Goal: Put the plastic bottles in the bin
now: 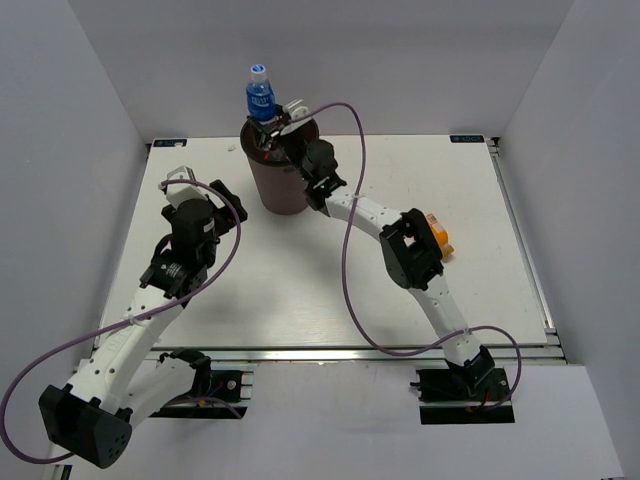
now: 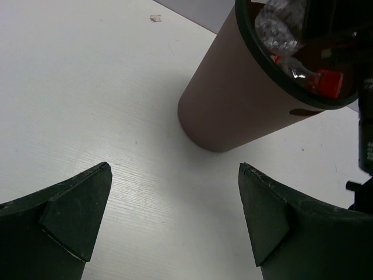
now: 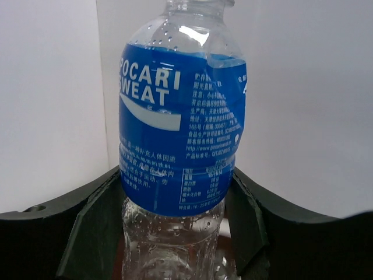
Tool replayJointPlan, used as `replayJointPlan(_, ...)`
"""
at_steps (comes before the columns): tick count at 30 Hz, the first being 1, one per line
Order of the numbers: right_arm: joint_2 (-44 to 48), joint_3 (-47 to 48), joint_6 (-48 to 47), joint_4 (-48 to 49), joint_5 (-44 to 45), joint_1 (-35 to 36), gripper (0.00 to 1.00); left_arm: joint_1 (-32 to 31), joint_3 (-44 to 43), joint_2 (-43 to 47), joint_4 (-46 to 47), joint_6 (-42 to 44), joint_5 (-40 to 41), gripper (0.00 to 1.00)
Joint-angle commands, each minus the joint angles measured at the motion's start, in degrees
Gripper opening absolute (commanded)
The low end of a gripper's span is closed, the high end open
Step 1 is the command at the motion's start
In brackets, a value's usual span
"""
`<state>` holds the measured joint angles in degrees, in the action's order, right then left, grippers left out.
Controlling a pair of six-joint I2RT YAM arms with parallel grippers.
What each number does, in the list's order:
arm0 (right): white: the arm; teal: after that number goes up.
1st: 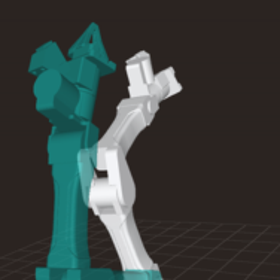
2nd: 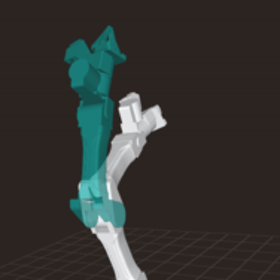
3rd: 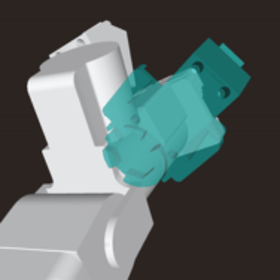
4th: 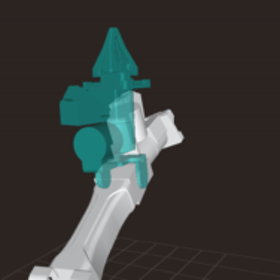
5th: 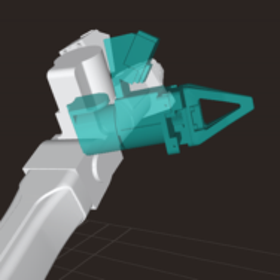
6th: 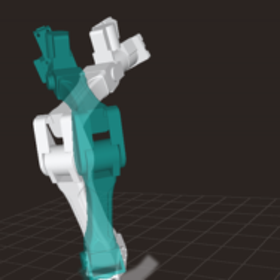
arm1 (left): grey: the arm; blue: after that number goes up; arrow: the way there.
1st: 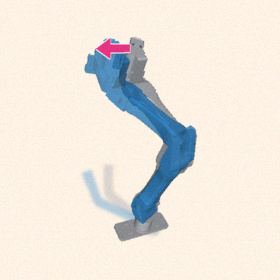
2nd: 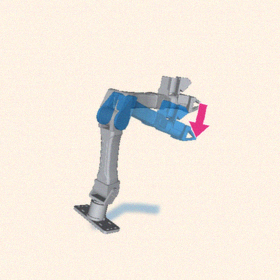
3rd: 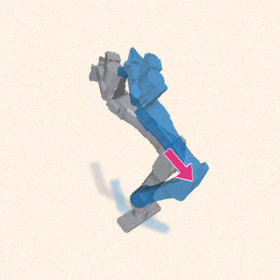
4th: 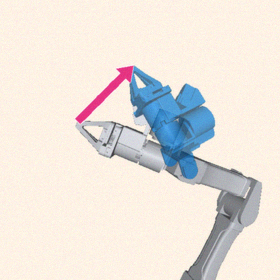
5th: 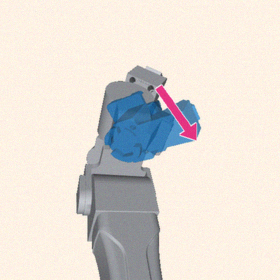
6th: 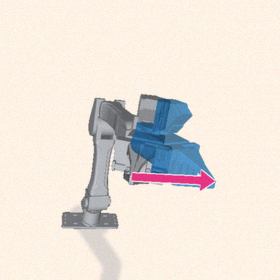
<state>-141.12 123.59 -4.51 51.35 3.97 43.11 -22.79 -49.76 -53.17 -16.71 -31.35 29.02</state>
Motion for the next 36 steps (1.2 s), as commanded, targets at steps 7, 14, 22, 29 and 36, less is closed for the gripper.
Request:
replayJointPlan(7, 11.5, -21.7, -2.3, 16.1, -0.6, 1.9, 0.42, 0.0, 0.2, 0.2, 1.2, 0.9, -0.8, 0.98)
replayJointPlan(14, 10.6, -18.5, -3.6, 9.1, -1.2, 1.9, 0.85, 0.0, 0.0, -0.6, 1.0, 0.7, -0.8, 0.98)
replayJointPlan(22, 13.1, -19.6, -3.6, 10.1, -1.4, 1.9, 0.89, 0.0, -0.3, -1.0, 0.8, 0.5, -1.2, 0.98)
replayJointPlan(29, 16.2, -20.9, -3.8, 8.8, -0.4, 1.9, 0.89, 0.0, -0.3, -1.1, 0.9, 0.5, -2.0, 0.98)
replayJointPlan(36, 17.5, -17.2, -3.7, 6.7, -0.6, 1.9, 0.89, 0.0, -0.3, -1.1, 0.9, 0.4, -2.6, 0.98)
